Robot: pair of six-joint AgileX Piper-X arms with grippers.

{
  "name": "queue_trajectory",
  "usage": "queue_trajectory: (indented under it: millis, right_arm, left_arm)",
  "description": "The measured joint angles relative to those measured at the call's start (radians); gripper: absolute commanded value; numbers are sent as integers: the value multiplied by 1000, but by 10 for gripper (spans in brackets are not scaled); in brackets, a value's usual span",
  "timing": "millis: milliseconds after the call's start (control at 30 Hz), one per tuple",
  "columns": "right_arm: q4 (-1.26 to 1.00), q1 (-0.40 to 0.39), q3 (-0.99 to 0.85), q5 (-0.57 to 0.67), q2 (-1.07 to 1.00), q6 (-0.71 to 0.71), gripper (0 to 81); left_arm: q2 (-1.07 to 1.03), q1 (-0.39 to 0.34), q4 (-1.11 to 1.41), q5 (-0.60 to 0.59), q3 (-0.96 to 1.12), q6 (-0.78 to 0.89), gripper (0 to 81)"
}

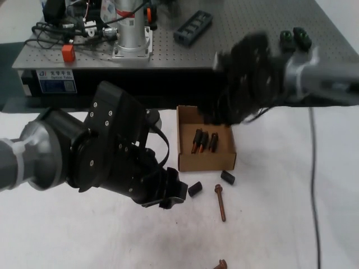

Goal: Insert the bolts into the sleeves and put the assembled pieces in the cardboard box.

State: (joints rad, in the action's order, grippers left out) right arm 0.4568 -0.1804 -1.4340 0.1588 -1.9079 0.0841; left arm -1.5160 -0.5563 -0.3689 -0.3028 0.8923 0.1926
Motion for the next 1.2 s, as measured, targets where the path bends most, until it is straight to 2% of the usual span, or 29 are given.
queue_trajectory:
  millis: [67,200,267,433,867,900,967,1000,1067,1200]
  right_arm:
    - [166,-13,-12,-19,58,-37,306]
    - [313,-46,-14,-49,84,-66,306]
    - [369,-91,22,-67,69,-79,306]
    - [363,-145,123,-113,42,-76,306]
    - [230,-149,231,-159,-25,2,302]
    - [222,-149,231,-159,-29,5,291]
    - [213,-149,231,-168,-32,10,215]
    - [211,-149,231,-167,-34,9,167]
    - [212,-149,229,-175,-37,12,20]
    - [209,-145,229,-179,-36,7,27]
  left_arm:
    - [0,0,0,21,0,0,442]
    - [0,0,0,44,0,-5,442]
    - [0,0,0,48,0,-11,442]
    - [0,0,0,54,0,-24,442]
    - [0,0,0,58,0,-55,442]
    - [0,0,0,58,0,-55,442]
    - [0,0,0,67,0,-93,442]
    - [0,0,0,74,0,-117,442]
    - [-12,0,0,82,4,-182,442]
    - [-87,0,-23,87,69,-291,439]
